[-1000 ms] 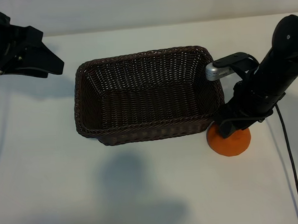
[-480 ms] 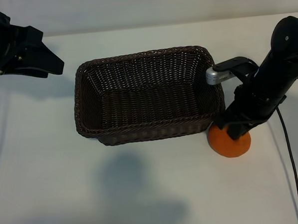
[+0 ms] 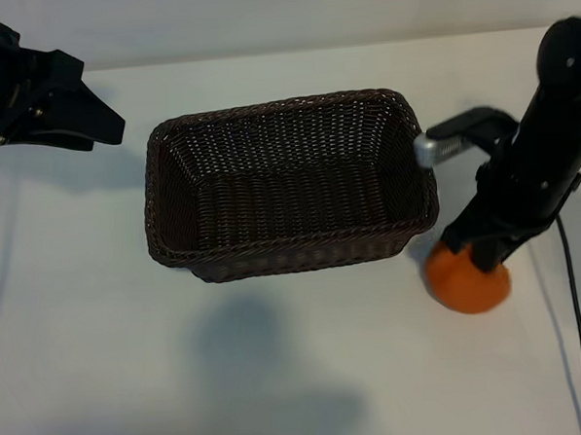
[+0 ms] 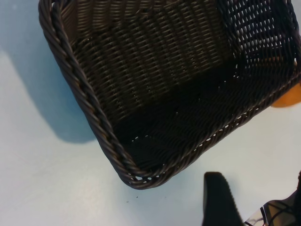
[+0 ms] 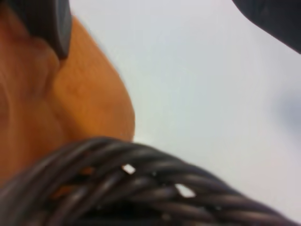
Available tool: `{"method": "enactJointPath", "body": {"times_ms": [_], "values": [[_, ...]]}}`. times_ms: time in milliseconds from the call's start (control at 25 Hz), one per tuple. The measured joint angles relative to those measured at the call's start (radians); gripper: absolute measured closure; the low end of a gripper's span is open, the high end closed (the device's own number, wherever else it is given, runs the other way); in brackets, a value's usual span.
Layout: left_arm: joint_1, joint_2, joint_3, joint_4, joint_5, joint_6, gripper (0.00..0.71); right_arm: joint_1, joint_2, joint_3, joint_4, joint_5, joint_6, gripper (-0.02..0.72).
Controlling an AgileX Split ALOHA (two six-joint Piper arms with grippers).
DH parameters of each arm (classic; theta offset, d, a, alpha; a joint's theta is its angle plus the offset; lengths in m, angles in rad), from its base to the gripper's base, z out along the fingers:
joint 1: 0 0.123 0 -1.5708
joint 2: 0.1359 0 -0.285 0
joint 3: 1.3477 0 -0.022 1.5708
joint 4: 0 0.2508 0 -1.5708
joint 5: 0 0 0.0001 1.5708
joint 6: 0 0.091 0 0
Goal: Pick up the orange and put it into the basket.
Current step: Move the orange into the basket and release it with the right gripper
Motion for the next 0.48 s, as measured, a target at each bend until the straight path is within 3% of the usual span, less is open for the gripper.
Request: {"method": "enactJointPath", "body": {"times_ms": [160,480], "values": [[0.000,0.000,0.000,0.000,0.000,0.000,0.285,0.000,-0.077,-0.022,-0.040,0.035,0.035,0.639],[0.000,0.000,0.000,-0.001,0.000,0.000,0.285,0.000,-0.163,-0.112,-0.049,0.096,0.052,0.639]]}}
